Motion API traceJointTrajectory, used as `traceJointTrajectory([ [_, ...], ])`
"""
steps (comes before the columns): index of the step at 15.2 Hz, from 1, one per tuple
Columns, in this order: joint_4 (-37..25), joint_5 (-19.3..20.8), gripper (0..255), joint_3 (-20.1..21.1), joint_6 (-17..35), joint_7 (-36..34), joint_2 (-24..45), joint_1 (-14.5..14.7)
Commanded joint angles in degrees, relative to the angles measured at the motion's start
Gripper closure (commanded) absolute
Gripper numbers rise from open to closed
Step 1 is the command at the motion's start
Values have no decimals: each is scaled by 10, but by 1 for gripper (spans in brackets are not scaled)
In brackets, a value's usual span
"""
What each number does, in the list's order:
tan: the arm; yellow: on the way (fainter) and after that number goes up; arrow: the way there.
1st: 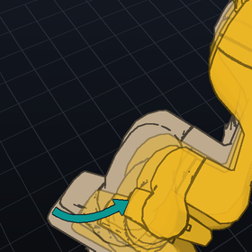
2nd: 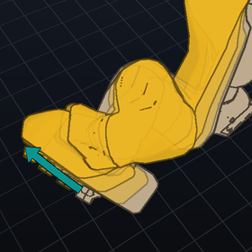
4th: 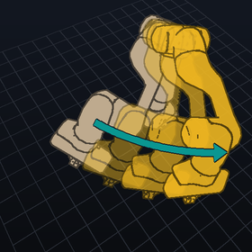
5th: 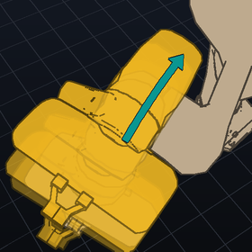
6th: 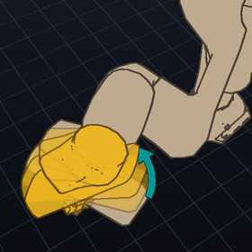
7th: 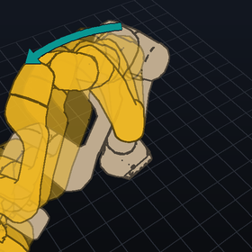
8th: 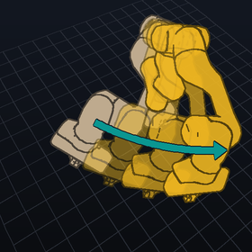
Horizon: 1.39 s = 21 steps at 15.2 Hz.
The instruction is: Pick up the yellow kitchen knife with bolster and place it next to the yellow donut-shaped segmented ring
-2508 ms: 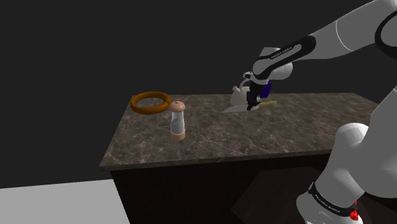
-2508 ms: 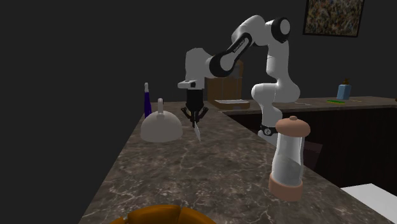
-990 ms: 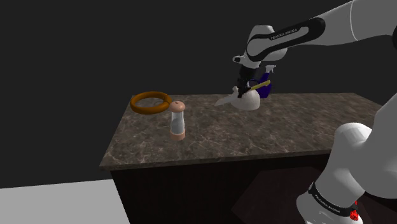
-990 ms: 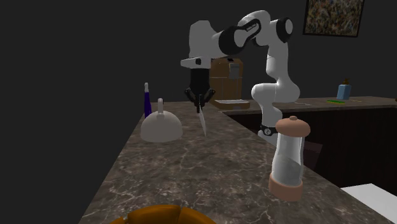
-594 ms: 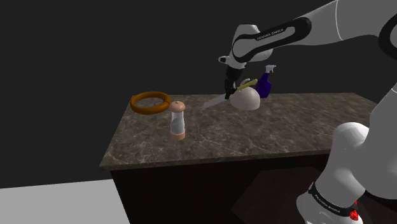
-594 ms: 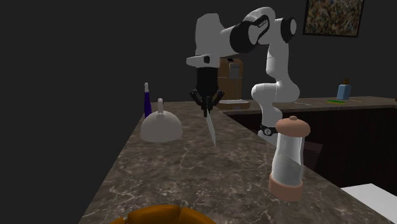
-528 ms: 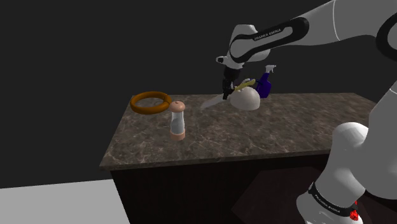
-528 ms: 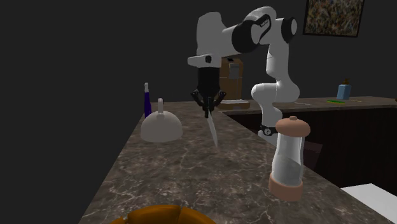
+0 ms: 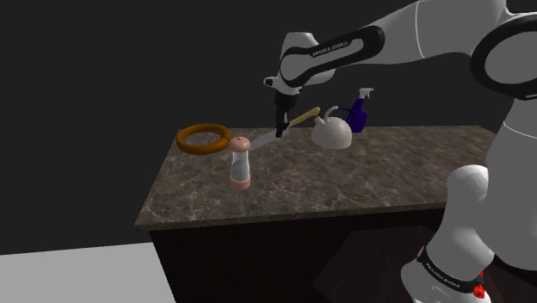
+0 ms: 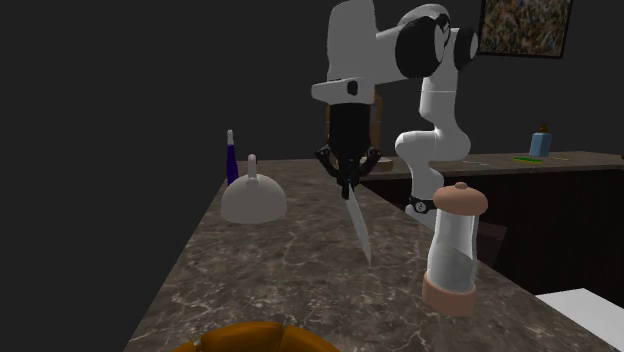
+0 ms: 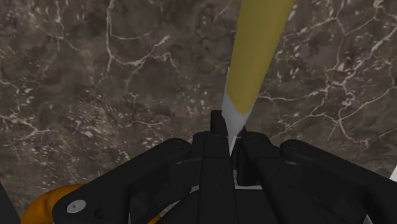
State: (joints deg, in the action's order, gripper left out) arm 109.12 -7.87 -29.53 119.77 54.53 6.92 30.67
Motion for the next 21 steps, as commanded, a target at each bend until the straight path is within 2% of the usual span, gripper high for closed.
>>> traceJointTrajectory([
  [1, -34, -12, 255, 9, -9, -15, 27, 7],
  [7, -154, -43, 255, 35, -43, -57, 119, 20],
  [13, -312, -69, 255, 59, -96, -100, 225, 20],
  [21, -266, -77, 255, 63, -41, -92, 236, 22],
])
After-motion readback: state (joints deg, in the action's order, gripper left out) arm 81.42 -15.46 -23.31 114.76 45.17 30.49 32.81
